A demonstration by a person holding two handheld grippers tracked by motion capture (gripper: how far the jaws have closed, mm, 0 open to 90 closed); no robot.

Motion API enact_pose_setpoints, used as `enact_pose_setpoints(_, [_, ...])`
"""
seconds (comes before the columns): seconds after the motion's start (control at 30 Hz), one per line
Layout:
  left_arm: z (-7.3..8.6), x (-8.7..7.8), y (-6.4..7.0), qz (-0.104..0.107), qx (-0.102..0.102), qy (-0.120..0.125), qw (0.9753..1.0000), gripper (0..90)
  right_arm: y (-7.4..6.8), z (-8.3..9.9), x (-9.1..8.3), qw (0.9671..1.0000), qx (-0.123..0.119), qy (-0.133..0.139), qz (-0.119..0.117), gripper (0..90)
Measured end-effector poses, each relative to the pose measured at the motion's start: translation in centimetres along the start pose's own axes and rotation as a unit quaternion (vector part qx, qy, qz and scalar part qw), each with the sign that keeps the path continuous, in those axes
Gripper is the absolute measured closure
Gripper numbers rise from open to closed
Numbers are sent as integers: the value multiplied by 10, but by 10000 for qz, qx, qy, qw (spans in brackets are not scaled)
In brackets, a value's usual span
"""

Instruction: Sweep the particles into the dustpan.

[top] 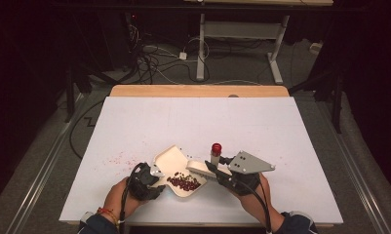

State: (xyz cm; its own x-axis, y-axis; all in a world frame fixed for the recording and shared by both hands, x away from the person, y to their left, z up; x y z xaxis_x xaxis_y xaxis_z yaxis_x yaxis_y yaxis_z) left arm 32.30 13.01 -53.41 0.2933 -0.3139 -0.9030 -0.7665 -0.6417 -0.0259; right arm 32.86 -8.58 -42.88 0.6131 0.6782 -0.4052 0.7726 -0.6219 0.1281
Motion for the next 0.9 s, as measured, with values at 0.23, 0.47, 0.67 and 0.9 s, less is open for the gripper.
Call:
enact_pose_setpoints(0.23, [0, -2, -2, 93, -55, 61, 9999, 632, 5, -10, -6, 9997, -106, 214, 40, 706])
enact_pose_setpoints(0.47, [5, -4, -13, 132, -253, 83, 9996, 633, 32, -22, 0, 9971, -308, 447, 537, 705])
enact_pose_setpoints(0.67, [9, -2, -20, 109, -398, 48, 9991, 632, 50, -15, 30, 9953, -238, 317, 881, 705])
enact_pose_setpoints(0.9, [5, 0, -22, 50, -420, 29, 9991, 632, 40, -9, 53, 9948, -300, 245, 939, 706])
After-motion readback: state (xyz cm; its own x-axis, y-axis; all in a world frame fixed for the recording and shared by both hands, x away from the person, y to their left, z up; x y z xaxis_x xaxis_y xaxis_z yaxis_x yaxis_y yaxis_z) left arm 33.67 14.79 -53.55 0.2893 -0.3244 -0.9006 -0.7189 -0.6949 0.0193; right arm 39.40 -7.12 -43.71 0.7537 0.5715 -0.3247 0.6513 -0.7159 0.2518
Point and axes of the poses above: each handheld gripper's, and its own axes: x roughly forward along the jaws, z roughly out of its underside, y roughly to its right, the point moved 7 cm from there along x, roughly forward along the jaws, and after that the axes turned 1 degree about -y, right-handed, at the moved point
